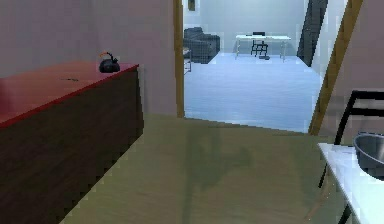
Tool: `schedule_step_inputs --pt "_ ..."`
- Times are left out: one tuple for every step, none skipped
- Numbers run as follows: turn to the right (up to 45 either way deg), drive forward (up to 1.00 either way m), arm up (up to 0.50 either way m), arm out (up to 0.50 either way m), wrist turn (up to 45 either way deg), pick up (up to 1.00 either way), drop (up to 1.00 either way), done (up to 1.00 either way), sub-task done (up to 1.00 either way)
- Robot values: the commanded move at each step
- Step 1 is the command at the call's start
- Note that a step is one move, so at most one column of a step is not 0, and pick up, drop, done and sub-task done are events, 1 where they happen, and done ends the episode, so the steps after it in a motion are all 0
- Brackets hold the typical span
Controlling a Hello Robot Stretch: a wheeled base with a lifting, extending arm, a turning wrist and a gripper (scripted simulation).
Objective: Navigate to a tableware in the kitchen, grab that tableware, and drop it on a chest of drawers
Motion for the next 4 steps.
schedule_step_inputs --pt "0.0 0.0 0.0 0.36 0.0 0.0 0.0 0.0 0.0" --pt "0.0 0.0 0.0 0.0 45.0 0.0 0.0 0.0 0.0" --pt "0.0 0.0 0.0 0.0 45.0 0.0 0.0 0.0 0.0" --pt "0.0 0.0 0.0 0.0 45.0 0.0 0.0 0.0 0.0"
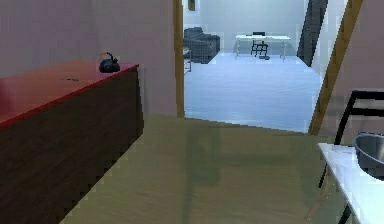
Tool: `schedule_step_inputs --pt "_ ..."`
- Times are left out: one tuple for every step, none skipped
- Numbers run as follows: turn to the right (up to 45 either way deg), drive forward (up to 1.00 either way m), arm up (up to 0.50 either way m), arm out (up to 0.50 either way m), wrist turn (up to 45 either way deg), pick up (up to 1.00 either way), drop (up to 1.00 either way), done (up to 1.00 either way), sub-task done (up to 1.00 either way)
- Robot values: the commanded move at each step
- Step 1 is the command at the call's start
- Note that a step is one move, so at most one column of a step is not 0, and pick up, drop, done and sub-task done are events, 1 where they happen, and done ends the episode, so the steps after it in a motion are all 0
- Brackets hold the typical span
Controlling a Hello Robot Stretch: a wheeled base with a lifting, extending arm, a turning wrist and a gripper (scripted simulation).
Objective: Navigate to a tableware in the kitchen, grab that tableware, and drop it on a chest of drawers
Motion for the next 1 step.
schedule_step_inputs --pt "0.0 0.0 0.0 0.0 27.0 0.0 0.0 0.0 0.0"
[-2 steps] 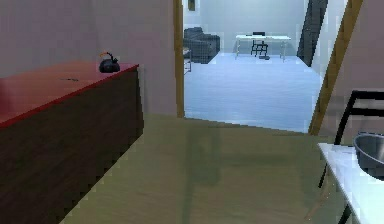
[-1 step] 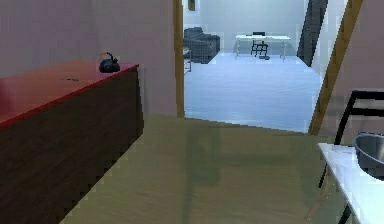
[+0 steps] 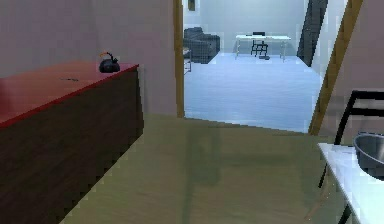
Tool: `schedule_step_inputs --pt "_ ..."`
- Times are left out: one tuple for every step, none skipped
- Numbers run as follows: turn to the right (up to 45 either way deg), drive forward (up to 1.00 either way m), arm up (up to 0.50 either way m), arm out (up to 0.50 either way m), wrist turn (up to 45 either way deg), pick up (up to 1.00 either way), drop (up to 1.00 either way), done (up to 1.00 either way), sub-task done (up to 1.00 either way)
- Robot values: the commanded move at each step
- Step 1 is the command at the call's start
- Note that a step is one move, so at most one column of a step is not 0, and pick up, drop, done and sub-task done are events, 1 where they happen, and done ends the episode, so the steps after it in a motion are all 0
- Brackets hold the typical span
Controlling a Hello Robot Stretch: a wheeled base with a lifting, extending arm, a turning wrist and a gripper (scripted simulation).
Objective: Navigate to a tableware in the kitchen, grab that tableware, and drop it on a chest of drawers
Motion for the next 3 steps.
schedule_step_inputs --pt "0.0 0.0 -0.3 0.0 0.0 0.0 0.0 0.0 0.0" --pt "0.0 0.0 0.0 0.0 0.0 1.0 0.0 0.0 0.0" --pt "0.0 0.0 0.1 0.0 0.0 0.0 0.0 0.0 0.0"
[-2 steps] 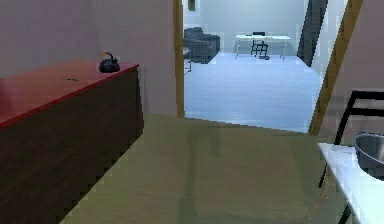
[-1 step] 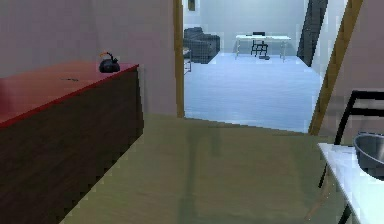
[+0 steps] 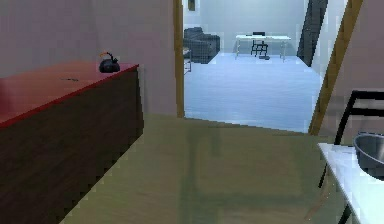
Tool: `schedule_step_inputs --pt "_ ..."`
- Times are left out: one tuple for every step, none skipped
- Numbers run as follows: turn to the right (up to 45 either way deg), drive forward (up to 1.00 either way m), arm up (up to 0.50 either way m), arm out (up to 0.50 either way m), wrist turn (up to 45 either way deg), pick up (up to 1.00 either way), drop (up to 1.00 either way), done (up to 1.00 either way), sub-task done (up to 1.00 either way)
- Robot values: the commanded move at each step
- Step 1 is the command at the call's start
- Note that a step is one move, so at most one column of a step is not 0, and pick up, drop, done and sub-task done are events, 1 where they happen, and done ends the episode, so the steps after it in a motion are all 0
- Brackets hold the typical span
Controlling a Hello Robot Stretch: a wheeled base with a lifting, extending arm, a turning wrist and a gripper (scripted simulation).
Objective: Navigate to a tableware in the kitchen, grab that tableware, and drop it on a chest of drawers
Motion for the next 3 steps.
schedule_step_inputs --pt "0.0 0.0 0.22 0.0 0.0 0.0 0.0 0.0 0.0" --pt "0.0 0.0 0.0 0.0 -45.0 0.0 0.0 0.0 0.0" --pt "0.0 0.0 0.0 0.0 -45.0 0.0 0.0 0.0 0.0"
